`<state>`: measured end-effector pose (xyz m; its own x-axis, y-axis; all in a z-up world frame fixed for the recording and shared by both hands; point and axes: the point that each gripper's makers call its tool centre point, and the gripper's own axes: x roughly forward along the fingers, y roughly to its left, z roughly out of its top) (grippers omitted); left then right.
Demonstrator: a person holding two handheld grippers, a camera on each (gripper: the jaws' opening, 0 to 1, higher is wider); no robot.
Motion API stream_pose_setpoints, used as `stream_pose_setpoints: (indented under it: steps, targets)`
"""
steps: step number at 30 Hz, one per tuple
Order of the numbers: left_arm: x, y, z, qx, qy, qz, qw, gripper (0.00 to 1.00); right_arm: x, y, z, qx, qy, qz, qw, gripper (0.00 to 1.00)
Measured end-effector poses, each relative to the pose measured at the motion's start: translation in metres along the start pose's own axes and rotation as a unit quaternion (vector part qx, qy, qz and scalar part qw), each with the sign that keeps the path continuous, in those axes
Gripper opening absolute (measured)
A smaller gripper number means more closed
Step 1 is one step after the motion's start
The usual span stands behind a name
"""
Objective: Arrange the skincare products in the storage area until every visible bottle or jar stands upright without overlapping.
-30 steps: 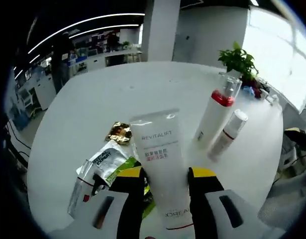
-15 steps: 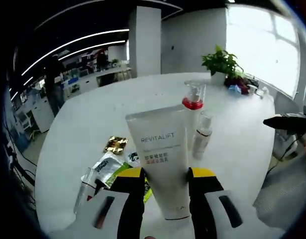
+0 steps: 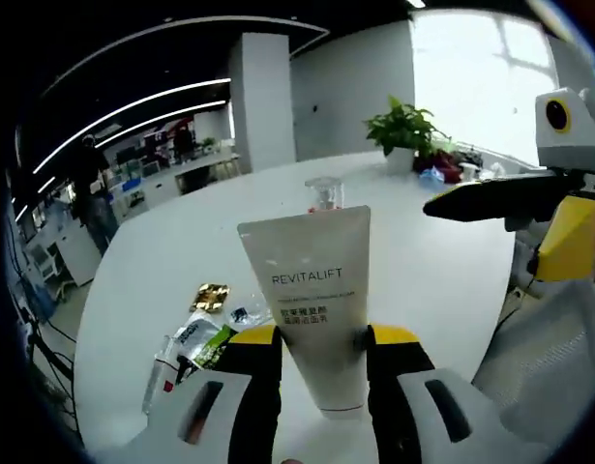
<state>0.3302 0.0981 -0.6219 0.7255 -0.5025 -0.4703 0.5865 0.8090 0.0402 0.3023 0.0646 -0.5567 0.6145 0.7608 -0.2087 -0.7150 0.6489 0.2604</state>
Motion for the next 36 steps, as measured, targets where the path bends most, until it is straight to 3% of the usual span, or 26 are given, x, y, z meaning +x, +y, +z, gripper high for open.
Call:
stream_pose_setpoints:
  steps: [4,10,14,24,27,33,36]
  targets:
    - [-0.006,-0.011,0.009,0.024,-0.009,-0.003,0.9997,0.31,0.008,0.002,-0.007,-0.014,0.022,-0.002,0.9997,0.43]
    - [-0.013,-0.027,0.021,0.055,-0.021,-0.012,0.9982,0.31,0.015,0.002,-0.010,-0.002,0.042,-0.001,0.9991,0.35]
    - [-0.014,-0.034,0.025,0.061,-0.024,-0.018,0.9977,0.31,0.017,0.001,-0.013,0.013,0.060,-0.005,0.9981,0.25]
    - [-0.015,-0.043,0.025,0.060,-0.022,-0.033,0.9974,0.31,0.010,-0.004,-0.017,0.018,0.068,-0.020,0.9973,0.15]
    - [-0.015,-0.046,0.026,0.065,-0.024,-0.039,0.9968,0.32,0.007,-0.002,-0.016,-0.009,0.070,-0.016,0.9974,0.13]
    - [-0.016,-0.052,0.029,0.065,-0.026,-0.072,0.9949,0.33,0.002,-0.005,-0.014,-0.020,0.073,-0.003,0.9971,0.11]
    - [-0.018,-0.057,0.030,0.063,-0.023,-0.109,0.9918,0.32,-0.002,-0.005,-0.013,-0.058,0.084,0.015,0.9947,0.11]
